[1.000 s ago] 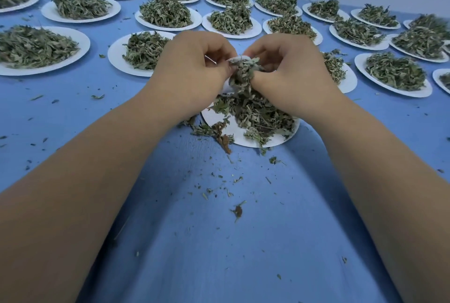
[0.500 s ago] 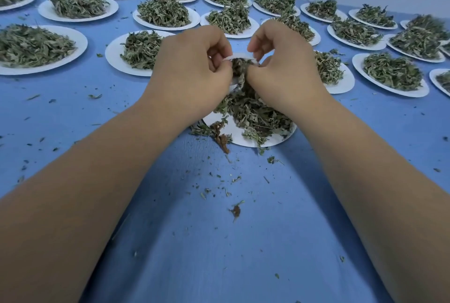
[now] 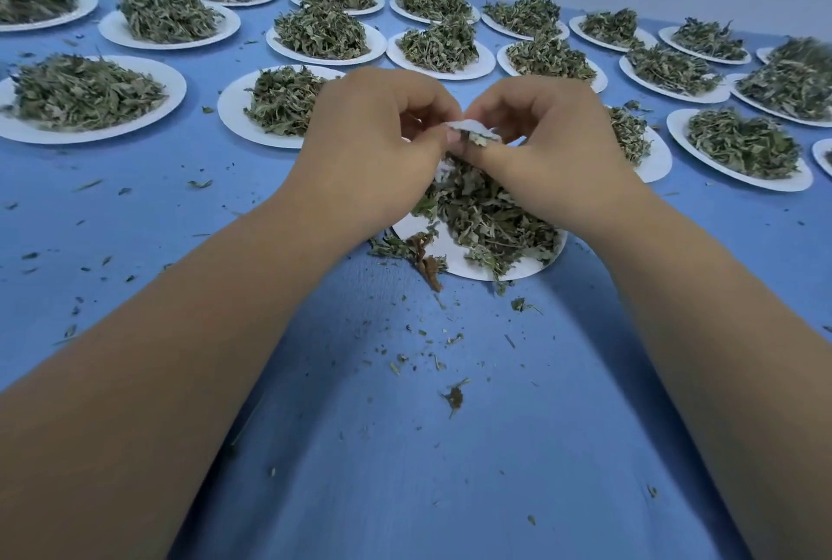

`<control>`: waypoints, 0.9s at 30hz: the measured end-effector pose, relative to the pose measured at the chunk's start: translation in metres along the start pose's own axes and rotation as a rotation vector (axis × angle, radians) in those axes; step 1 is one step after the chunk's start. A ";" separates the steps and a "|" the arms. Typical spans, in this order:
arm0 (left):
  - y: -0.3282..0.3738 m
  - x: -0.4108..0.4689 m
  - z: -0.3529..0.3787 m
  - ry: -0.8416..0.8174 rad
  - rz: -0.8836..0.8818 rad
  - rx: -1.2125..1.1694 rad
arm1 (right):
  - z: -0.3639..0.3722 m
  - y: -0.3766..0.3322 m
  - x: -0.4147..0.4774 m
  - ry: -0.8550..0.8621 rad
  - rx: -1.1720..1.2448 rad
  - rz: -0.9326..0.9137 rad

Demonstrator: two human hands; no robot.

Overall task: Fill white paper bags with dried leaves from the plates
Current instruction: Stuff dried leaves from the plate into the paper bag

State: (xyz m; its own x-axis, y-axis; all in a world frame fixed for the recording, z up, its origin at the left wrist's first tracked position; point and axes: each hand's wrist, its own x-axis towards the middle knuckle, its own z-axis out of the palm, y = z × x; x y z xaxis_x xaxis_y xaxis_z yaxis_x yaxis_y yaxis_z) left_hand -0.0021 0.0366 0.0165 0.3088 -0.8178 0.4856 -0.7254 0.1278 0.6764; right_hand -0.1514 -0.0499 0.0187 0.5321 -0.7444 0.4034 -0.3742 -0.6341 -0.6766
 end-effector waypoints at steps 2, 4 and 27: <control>0.001 -0.001 0.000 -0.011 0.008 -0.018 | 0.001 0.002 0.004 0.054 -0.048 0.020; 0.004 -0.002 0.001 -0.036 0.025 -0.035 | 0.005 0.002 0.007 0.088 -0.151 0.026; 0.002 0.000 -0.002 -0.069 0.043 -0.144 | 0.010 -0.004 0.007 0.081 -0.187 -0.006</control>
State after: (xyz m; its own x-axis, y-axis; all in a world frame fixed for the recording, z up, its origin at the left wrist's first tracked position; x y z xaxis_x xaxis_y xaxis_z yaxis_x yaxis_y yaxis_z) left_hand -0.0028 0.0377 0.0192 0.2327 -0.8459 0.4798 -0.6401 0.2382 0.7305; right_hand -0.1385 -0.0507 0.0186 0.4752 -0.7498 0.4604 -0.5096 -0.6611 -0.5507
